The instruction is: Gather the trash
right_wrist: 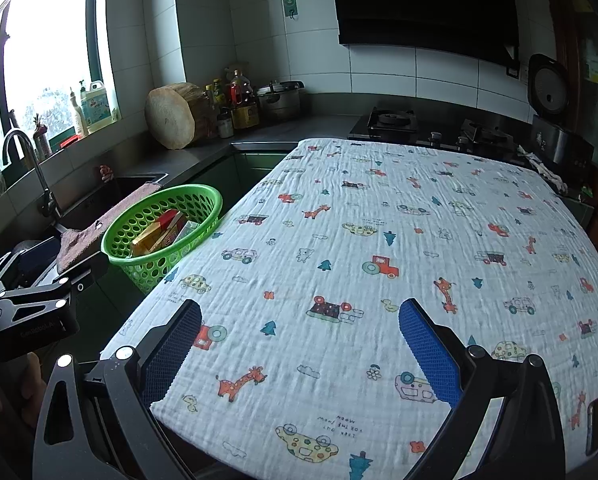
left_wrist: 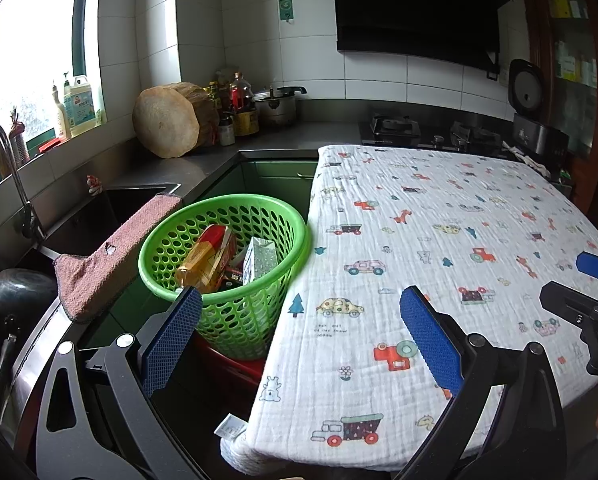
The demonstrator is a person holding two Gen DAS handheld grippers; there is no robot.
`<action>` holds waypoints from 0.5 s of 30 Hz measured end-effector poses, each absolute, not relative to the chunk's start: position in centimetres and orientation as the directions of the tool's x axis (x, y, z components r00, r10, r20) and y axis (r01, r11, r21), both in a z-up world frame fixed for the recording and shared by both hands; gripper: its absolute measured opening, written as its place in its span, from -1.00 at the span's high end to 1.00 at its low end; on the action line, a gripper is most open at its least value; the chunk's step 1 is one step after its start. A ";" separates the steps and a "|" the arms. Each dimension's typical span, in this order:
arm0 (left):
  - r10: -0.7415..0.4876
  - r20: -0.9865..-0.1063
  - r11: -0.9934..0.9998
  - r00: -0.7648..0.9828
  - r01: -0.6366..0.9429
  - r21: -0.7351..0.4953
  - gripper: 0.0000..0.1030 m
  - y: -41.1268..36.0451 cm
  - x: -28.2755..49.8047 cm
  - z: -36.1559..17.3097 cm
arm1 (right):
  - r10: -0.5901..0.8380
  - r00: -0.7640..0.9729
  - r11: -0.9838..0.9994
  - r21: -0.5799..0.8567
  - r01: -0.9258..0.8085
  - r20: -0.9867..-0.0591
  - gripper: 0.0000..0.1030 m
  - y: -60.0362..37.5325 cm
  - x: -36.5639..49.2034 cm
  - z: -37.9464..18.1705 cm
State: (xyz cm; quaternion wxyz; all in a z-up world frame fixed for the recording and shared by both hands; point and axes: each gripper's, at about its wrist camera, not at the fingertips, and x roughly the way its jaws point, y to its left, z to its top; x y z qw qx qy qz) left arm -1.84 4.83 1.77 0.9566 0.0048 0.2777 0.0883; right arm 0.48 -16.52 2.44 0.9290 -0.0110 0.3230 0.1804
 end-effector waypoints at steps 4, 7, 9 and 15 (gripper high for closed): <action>0.170 -0.530 0.985 0.831 -0.165 0.057 -0.90 4.7 -1.9 1.8 | 0.318 0.733 0.938 0.086 -0.336 -0.602 -0.86 -16.6 0.4 2.4; 0.172 -0.530 0.984 0.830 -0.166 0.058 -0.90 4.7 -1.9 1.8 | 0.305 0.739 0.942 0.074 -0.329 -0.601 -0.86 -16.6 0.3 2.4; 0.174 -0.532 0.984 0.829 -0.169 0.059 -0.90 4.8 -1.9 1.7 | 0.300 0.742 0.943 0.072 -0.324 -0.599 -0.86 -16.8 0.4 2.4; 0.182 -0.537 0.982 0.824 -0.177 0.062 -0.90 5.2 -1.9 1.6 | 0.289 0.749 0.947 0.061 -0.317 -0.596 -0.86 -16.9 0.5 2.5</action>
